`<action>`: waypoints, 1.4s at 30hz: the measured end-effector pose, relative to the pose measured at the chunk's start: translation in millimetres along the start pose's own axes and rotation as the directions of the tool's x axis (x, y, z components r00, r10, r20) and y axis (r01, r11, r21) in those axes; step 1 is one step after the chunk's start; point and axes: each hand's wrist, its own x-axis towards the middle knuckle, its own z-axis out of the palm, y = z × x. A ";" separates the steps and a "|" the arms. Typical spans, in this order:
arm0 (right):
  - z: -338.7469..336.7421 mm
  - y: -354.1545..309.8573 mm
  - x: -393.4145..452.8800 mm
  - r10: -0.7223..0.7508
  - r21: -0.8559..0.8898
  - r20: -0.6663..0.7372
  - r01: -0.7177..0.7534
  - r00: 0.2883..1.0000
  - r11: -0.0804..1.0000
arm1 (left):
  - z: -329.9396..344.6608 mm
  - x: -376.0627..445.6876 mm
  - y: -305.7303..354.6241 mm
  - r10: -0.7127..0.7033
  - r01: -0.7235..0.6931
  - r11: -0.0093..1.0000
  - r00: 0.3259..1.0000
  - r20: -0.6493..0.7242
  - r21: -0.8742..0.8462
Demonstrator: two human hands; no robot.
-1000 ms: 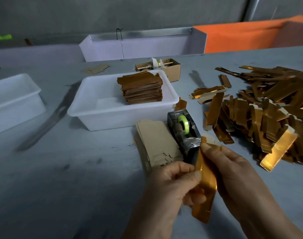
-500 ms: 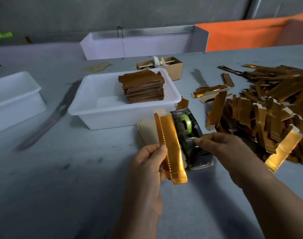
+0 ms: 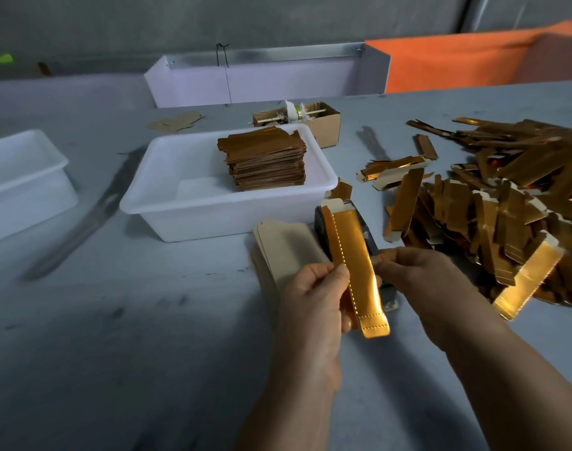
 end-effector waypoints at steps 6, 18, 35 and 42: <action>-5.3 -1.6 -6.2 0.029 0.293 0.079 -0.051 0.996 0.955 | 2.4 6.0 -8.6 0.009 -0.008 0.999 1.000 -0.022 0.053; 7.9 12.1 -26.8 -0.241 -0.447 -0.141 0.155 0.960 0.881 | 3.8 2.2 -3.3 0.060 -0.061 0.995 0.998 0.013 0.081; 13.8 23.1 -26.6 -0.426 -0.660 -0.160 0.225 0.890 0.717 | 9.2 0.0 2.7 0.083 -0.088 0.964 0.996 0.033 0.249; 6.5 29.8 -31.4 -0.392 -0.745 -0.101 0.191 0.914 0.639 | 9.3 -0.2 5.9 0.089 -0.090 0.952 0.996 0.016 0.294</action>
